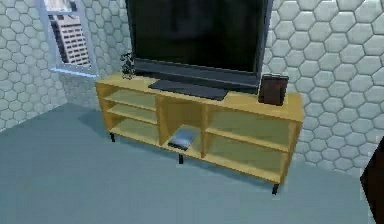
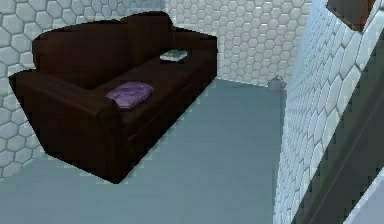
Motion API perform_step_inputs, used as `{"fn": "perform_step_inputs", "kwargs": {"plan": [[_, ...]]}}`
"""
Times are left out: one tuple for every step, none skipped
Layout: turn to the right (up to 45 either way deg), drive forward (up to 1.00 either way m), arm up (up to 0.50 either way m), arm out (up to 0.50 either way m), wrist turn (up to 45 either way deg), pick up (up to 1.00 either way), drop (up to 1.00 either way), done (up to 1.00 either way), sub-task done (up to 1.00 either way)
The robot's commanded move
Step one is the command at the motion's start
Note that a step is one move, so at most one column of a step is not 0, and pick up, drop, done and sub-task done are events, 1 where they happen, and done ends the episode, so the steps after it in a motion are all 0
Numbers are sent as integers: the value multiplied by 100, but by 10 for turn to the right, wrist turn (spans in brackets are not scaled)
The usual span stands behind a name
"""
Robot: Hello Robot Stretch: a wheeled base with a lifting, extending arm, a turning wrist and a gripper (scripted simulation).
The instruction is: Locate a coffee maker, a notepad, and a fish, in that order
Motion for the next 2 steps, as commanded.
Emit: {"fn": "perform_step_inputs", "kwargs": {"plan": [[0,75,0,0,0,0,0,0,0],[0,0,0,0,0,0,0,0,100]]}}
